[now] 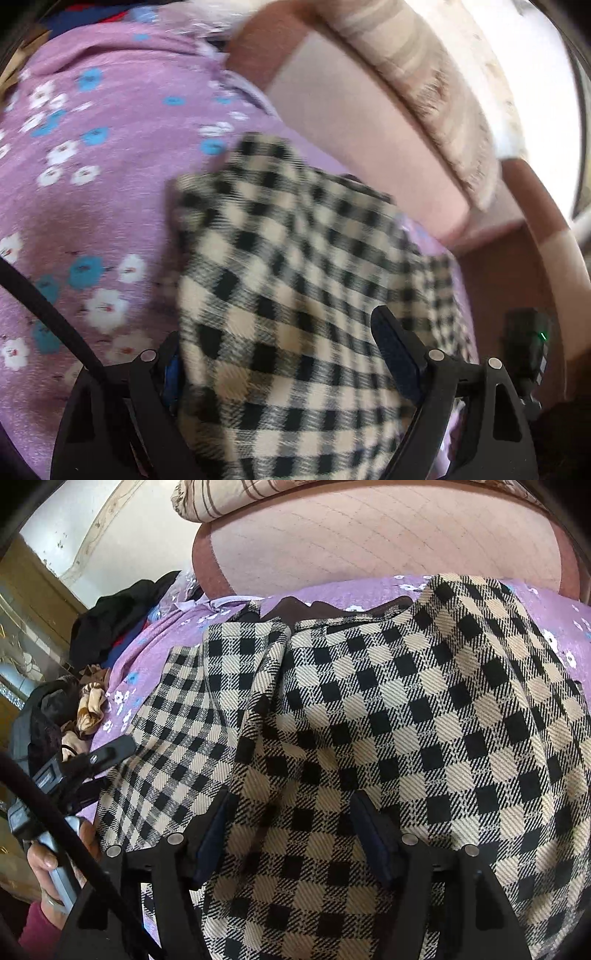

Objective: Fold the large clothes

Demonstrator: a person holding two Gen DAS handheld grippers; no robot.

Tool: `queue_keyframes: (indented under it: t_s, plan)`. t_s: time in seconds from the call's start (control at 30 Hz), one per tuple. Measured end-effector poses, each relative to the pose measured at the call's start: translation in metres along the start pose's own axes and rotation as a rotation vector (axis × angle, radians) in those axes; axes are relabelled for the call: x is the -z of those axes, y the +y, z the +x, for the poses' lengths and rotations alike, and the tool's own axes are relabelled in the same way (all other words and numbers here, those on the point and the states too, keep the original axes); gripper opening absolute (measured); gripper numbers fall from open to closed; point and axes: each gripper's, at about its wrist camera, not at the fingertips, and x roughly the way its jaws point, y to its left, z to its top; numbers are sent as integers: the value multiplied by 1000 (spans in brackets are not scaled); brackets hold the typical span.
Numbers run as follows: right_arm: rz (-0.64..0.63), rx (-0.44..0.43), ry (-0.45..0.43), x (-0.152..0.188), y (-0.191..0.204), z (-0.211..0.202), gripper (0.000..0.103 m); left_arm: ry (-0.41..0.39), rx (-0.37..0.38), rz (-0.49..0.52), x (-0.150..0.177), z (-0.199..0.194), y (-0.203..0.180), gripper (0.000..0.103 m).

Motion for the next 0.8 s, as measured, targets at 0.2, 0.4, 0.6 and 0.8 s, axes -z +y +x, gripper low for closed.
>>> queue_keyframes:
  t_s: [0.2, 0.4, 0.6, 0.8]
  plan:
    - [0, 11, -39, -1, -7, -16, 71, 44, -55, -69, 5, 6, 7, 85]
    - [-77, 94, 18, -1, -8, -3, 66, 65, -133, -41, 7, 5, 0, 68]
    - [-34, 62, -26, 1, -16, -36, 65, 47, -170, -63, 5, -7, -2, 17]
    - [16, 93, -60, 6, -52, -77, 66, 38, -147, 99, 2, -33, -73, 14]
